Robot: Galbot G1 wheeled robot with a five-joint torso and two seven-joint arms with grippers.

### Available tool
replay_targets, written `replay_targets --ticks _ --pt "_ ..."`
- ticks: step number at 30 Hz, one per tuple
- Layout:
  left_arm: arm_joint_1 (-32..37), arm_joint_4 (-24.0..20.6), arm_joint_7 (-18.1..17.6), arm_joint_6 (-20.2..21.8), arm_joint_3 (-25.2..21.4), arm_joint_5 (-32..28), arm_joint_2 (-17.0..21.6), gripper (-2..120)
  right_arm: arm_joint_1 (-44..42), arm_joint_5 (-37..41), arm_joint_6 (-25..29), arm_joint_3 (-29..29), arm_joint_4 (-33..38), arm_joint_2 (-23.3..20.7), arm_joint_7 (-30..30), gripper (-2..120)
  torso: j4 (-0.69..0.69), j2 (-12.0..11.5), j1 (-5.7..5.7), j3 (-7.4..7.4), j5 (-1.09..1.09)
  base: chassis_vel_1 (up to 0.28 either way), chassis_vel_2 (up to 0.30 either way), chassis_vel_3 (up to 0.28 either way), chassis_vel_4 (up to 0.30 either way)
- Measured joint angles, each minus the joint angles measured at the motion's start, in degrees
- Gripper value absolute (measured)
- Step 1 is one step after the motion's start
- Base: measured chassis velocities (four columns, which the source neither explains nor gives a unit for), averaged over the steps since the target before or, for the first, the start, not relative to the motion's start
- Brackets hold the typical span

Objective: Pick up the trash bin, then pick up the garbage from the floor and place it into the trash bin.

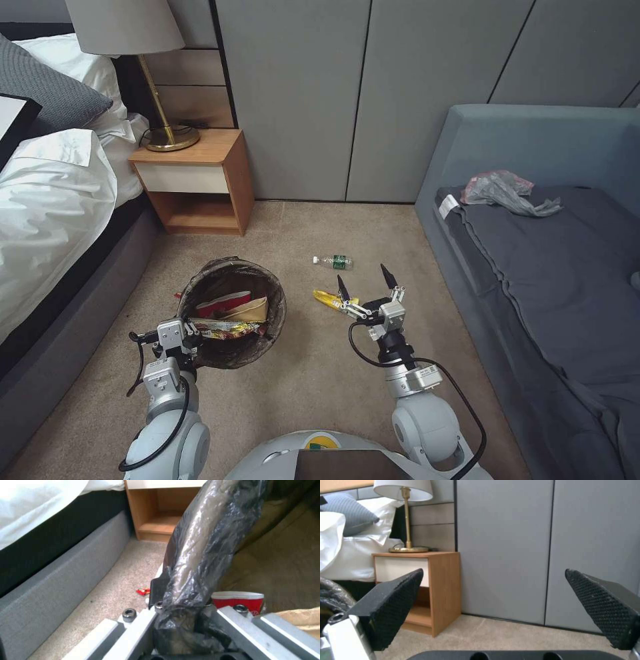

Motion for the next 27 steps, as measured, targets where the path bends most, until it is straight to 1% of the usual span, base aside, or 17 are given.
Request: replay_targets --ticks 7,9,10,13,14,15,17,18,19,20,21,22,23,24,25,26,27 --pt "0.5 -0.1 0.0 0.0 0.0 0.2 0.1 0 5.0 0.8 -1.2 0.7 -2.9 -2.3 -0.5 100 0.00 0.0 0.00 0.00 0.00 0.000 0.000 0.000 0.000" --pt "0.6 -0.1 0.0 0.0 0.1 0.5 0.1 0 8.3 1.3 -2.5 0.7 -5.8 -3.9 -1.4 100 0.01 0.0 0.00 0.00 0.00 0.000 0.000 0.000 0.000" --pt "0.6 -0.1 0.0 0.0 0.1 0.5 0.1 0 8.3 1.3 -2.5 0.7 -5.8 -3.9 -1.4 100 0.01 0.0 0.00 0.00 0.00 0.000 0.000 0.000 0.000" --pt "0.7 0.0 0.0 0.0 0.2 1.0 -0.1 0 14.0 2.8 -4.5 -0.2 -11.9 -6.2 -3.4 100 0.01 0.0 0.00 0.01 0.01 0.000 0.000 0.000 0.000" --pt "0.7 0.0 0.0 0.0 0.2 1.0 -0.1 0 14.0 2.8 -4.5 -0.2 -11.9 -6.2 -3.4 100 0.01 0.0 0.00 0.01 0.01 0.000 0.000 0.000 0.000" --pt "0.7 0.0 0.0 0.0 0.3 1.1 -0.1 0 15.1 3.2 -4.9 -0.5 -13.1 -6.8 -4.4 100 0.00 0.0 0.00 0.01 0.02 0.000 0.000 0.000 0.000" --pt "0.7 0.0 0.0 0.0 0.3 1.3 -0.2 0 19.0 3.7 -5.8 -1.7 -17.9 -8.9 -7.4 100 0.01 0.0 0.00 0.01 0.01 0.000 0.000 0.000 0.000" --pt "0.7 0.0 0.0 0.0 0.3 1.3 -0.2 0 19.0 3.7 -5.8 -1.7 -17.9 -8.9 -7.4 100 0.01 0.0 0.00 0.01 0.01 0.000 0.000 0.000 0.000" --pt "0.8 0.1 0.0 0.0 0.2 1.3 -0.3 0 21.0 3.8 -6.0 -2.4 -20.7 -9.9 -8.8 100 0.02 0.0 0.00 0.01 0.01 0.000 0.000 0.000 0.000" --pt "0.8 0.1 0.0 0.0 0.2 1.4 -0.3 0 23.7 3.9 -6.2 -3.3 -24.8 -11.4 -11.5 100 0.02 0.0 0.00 0.01 0.01 0.000 0.000 0.000 0.000" --pt "0.8 0.1 0.0 0.0 0.1 1.4 -0.3 0 24.7 3.8 -6.3 -3.7 -26.6 -12.1 -13.0 100 0.01 0.0 0.00 0.01 0.01 0.000 0.000 0.000 0.000" --pt "0.8 0.1 0.0 0.0 0.1 1.4 -0.3 0 24.7 3.8 -6.3 -3.7 -26.6 -12.1 -13.0 100 0.01 0.0 0.00 0.01 0.01 0.000 0.000 0.000 0.000" --pt "0.8 0.2 0.0 0.0 0.1 1.4 -0.4 0 26.6 3.7 -6.2 -4.4 -30.5 -13.3 -16.5 100 0.01 0.0 0.00 0.01 0.01 0.000 0.000 0.000 0.000" --pt "0.7 0.2 0.0 0.0 0.1 1.4 -0.4 0 27.8 3.2 -5.5 -4.8 -33.0 -13.8 -18.4 100 0.00 0.0 0.00 0.01 0.01 0.000 0.000 0.000 0.000" --pt "0.6 0.3 0.0 0.1 0.1 1.5 -0.4 0 29.0 2.5 -4.6 -5.3 -35.5 -14.1 -19.9 100 -0.01 0.0 0.00 0.01 0.01 0.000 0.000 0.000 0.000" --pt "0.6 0.3 0.0 0.1 0.1 1.5 -0.4 0 29.0 2.5 -4.6 -5.3 -35.5 -14.1 -19.9 100 -0.01 0.0 0.00 0.01 0.01 0.000 0.000 0.000 0.000" --pt "0.5 0.5 0.0 0.1 0.2 1.5 -0.4 0 29.9 2.1 -4.2 -5.7 -37.5 -14.2 -21.0 100 0.00 0.0 0.00 0.01 0.02 0.000 0.000 0.000 0.000"
